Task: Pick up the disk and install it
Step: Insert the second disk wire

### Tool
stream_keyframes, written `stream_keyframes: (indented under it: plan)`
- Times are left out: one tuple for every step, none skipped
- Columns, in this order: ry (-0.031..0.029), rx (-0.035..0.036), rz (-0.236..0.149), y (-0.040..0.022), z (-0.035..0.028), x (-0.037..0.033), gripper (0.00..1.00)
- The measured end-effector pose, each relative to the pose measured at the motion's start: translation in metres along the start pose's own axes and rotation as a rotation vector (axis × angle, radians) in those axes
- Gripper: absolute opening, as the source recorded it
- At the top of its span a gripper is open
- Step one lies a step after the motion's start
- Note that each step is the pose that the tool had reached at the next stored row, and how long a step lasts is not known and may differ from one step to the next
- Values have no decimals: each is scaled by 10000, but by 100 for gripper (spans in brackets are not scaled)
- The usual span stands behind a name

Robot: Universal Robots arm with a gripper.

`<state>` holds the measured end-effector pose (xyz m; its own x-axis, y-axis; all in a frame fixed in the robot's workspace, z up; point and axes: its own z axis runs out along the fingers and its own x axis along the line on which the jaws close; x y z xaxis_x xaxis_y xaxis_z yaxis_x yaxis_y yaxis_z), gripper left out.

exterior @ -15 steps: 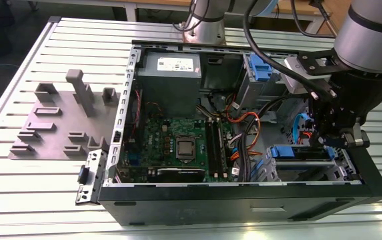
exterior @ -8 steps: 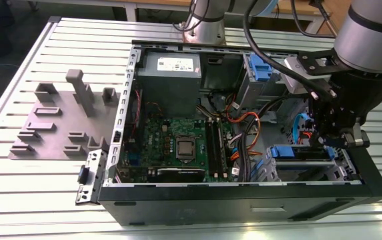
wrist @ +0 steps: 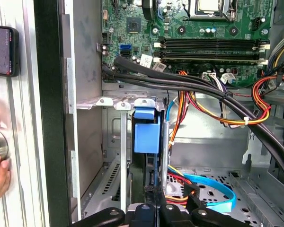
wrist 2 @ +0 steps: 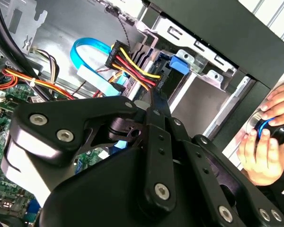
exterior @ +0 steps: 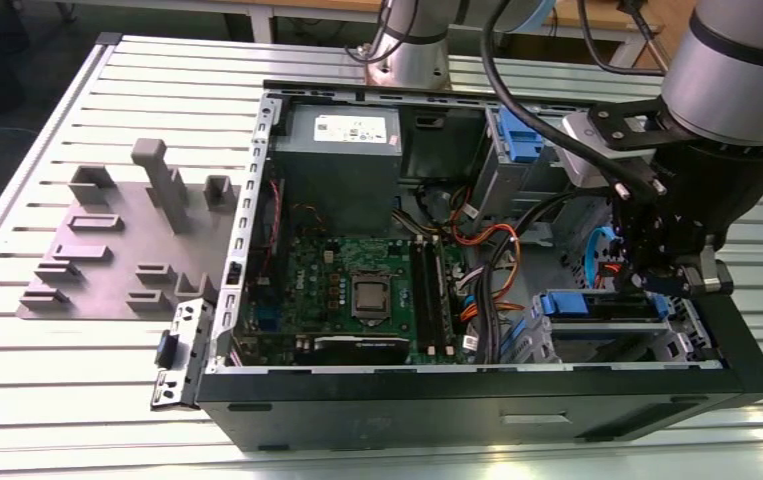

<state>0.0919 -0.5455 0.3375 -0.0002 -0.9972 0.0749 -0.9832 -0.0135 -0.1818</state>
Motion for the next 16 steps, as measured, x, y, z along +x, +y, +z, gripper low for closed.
stream_keyframes:
  plan:
    - [-1, -7, 0, 0, 0, 0, 11]
    - [-1, -30, -2, 1, -1, 0, 11]
    - [-1, -59, -3, 0, -5, 0, 11]
    - [-1, -92, -6, -2, -12, 1, 11]
    - [-4, -125, -8, -3, -20, 1, 11]
    - [-7, -166, -10, -5, -27, 2, 11]
    - [-10, -222, -14, -6, -31, 2, 11]
    - [-12, -289, -18, -6, -36, 3, 11]
    - [-12, -357, -22, -7, -42, 3, 11]
    - [-12, -418, -26, -9, -49, 4, 11]
    - [-12, -470, -28, -10, -57, 4, 11]
    - [-13, -515, -29, -12, -66, 5, 11]
    - [-13, -548, -31, -14, -80, 6, 11]
    - [-14, -568, -30, -17, -98, 8, 11]
    - [-14, -583, -31, -20, -117, 8, 11]
    - [-15, -589, -32, -24, -134, 9, 11]
